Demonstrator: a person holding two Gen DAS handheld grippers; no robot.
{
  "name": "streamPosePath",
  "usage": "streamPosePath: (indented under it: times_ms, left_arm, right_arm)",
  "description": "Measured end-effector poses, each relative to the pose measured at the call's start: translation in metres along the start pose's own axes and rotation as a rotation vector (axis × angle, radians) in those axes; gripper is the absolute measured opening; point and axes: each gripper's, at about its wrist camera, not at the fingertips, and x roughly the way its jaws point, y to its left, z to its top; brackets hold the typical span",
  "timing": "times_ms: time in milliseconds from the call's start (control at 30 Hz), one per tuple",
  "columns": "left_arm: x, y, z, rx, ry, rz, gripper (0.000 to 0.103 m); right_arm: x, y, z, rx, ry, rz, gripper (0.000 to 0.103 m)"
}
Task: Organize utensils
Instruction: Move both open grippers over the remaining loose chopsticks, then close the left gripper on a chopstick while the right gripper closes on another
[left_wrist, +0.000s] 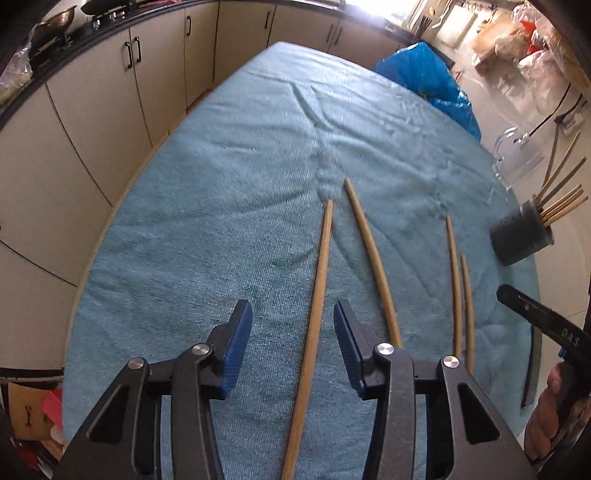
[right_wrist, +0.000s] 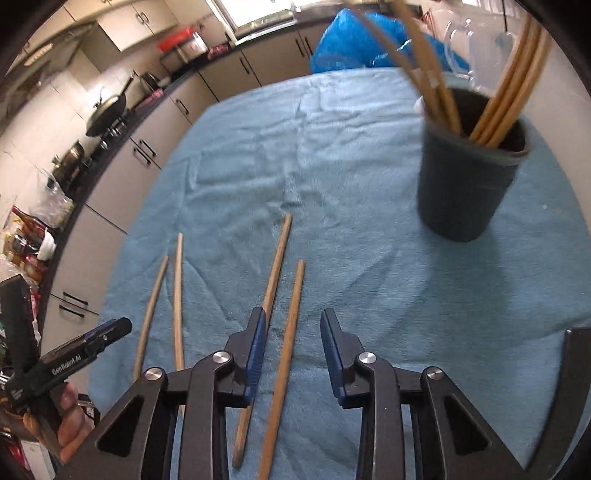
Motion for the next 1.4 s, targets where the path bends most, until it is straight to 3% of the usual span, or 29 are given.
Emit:
streamPosePath:
  times_ms: [133,467,600,667,767,867,967,1133,1267,1400]
  left_arm:
    - [0.009,-0.007,0.003,0.041,0.01,0.006,0.045]
    - [0.035,-0.026,0.032,0.095,0.02,0.104,0.042]
    - [0.042,-0.029,0.044,0.098,0.015,0.14,0.039]
    - [0.046,-0.032,0.05,0.101,0.013,0.168,0.034]
    - [0.049,-0.034,0.055,0.1,-0.003,0.21,0.026]
    - [0.048,-0.032,0.057,0.087,0.001,0.186,0.006]
    - [0.036,-0.028,0.055,0.074,-0.021,0.097,0.006]
    - [-0.015,-0.031,0.048,0.069,-0.155,0.006,0.006]
    - [-0.063,-0.042,0.041,0.094,-0.272,-0.037,0.005]
    - [-0.094,-0.051,0.034,0.109,-0.333,-0.071,0.005]
  right_arm:
    - [0.015,0.008,0.006,-0.026,0.026,-0.041,0.03]
    - [0.046,0.014,0.014,-0.065,0.092,-0.155,0.025]
    - [0.051,0.019,0.022,-0.095,0.101,-0.216,0.016]
    - [0.054,0.021,0.026,-0.119,0.106,-0.244,0.009]
    - [0.055,0.021,0.029,-0.137,0.106,-0.249,0.008]
    - [0.056,0.017,0.032,-0.111,0.098,-0.217,0.006]
    - [0.039,0.011,0.029,-0.065,0.051,-0.109,0.006]
    - [-0.01,0.019,0.023,-0.081,-0.106,-0.048,0.006]
    - [-0.057,0.029,0.016,-0.108,-0.263,0.005,0.006]
    - [-0.09,0.032,0.01,-0.114,-0.394,0.054,0.006]
